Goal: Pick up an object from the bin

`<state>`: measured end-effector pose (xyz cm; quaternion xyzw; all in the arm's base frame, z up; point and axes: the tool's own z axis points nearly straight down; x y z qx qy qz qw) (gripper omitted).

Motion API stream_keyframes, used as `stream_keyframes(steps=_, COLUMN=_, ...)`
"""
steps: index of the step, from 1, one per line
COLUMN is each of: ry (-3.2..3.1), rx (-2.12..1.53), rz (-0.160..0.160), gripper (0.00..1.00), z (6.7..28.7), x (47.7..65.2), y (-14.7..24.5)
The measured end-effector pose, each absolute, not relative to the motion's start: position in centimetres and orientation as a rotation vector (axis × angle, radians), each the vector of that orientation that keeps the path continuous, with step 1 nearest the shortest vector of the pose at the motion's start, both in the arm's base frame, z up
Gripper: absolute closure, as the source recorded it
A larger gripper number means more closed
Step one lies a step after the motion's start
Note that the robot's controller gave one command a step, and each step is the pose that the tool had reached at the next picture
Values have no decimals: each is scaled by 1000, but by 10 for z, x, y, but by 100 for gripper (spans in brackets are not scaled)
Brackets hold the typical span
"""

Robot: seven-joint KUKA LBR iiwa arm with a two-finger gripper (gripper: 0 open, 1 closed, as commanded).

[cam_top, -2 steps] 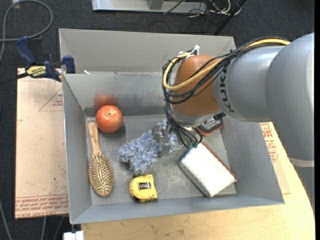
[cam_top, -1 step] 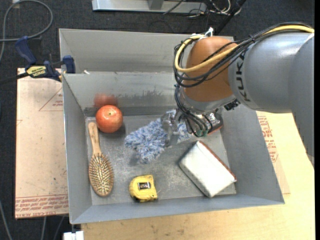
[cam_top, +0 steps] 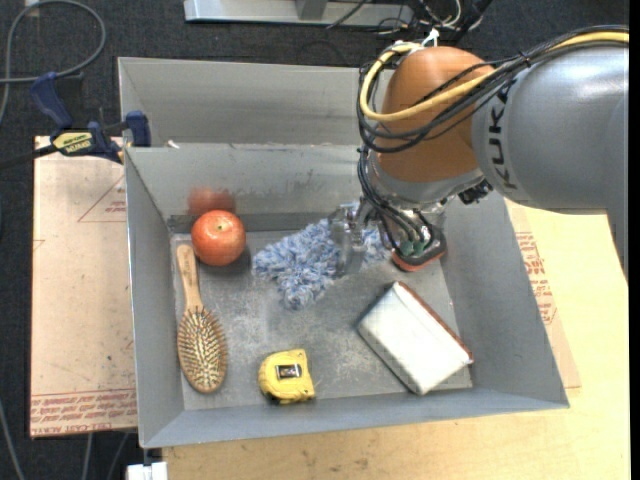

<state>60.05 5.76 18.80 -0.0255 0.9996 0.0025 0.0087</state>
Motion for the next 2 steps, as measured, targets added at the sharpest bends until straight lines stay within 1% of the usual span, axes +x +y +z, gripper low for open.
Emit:
stream_keyframes(steps=1, ry=3129, rx=-85, rz=9, gripper=100, z=196, x=620, y=50)
stream_keyframes(steps=2, ry=3130, rx=-75, rz=9, gripper=100, z=241, x=603, y=44)
